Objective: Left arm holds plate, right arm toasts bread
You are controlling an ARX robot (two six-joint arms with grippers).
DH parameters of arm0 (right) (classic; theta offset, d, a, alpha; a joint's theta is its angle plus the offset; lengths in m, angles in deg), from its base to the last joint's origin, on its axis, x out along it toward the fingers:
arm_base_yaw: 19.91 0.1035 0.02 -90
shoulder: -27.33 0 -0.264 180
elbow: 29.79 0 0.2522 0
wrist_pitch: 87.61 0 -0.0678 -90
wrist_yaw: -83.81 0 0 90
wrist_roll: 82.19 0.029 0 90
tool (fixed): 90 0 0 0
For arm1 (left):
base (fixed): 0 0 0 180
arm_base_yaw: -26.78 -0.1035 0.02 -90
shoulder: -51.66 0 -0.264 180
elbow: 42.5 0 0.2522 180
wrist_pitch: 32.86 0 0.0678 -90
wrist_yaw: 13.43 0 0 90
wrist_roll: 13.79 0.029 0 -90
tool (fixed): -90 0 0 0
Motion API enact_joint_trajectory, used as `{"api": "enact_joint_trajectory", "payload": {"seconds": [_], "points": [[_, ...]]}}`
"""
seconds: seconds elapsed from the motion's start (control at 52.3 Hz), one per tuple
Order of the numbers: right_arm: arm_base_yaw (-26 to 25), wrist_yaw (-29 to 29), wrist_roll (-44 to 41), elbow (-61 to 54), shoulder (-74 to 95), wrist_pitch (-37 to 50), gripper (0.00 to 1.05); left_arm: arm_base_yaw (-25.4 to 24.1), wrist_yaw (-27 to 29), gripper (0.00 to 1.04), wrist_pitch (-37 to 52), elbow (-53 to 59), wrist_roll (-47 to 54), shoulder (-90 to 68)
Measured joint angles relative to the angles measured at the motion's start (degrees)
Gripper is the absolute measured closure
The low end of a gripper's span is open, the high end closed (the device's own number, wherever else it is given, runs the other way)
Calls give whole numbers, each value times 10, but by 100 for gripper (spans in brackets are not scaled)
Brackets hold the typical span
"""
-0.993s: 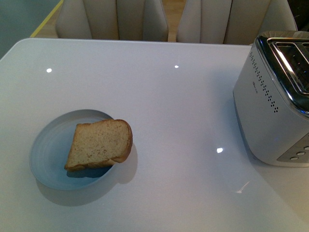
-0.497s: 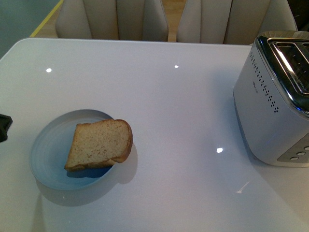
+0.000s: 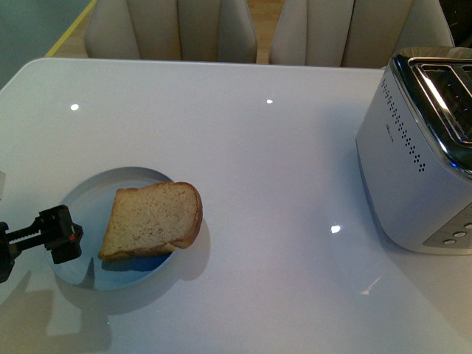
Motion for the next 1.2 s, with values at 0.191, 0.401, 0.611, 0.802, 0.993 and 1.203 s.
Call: {"api": "enact_joint_trajectory", "payload": {"seconds": [0.191,0.401,0.611,0.802,0.993,1.203], "points": [[0,0,0,0,0,0,9,5,0,7,-4,-23,-2,-26],[0,0,0,0,0,0,9,16,0,24,-26,-50,-2,-47],[0,0,0,0,0,0,9,37,-2,61,-28,-59,-16,-59],[0,0,0,0,0,0,9,49,-13,90,-17,-52,-48,-60],[0,0,0,0,0,0,9,57,-32,102,5,-28,-101,-54],[0,0,0,0,0,0,9,66,-37,102,38,16,-144,-24]]}}
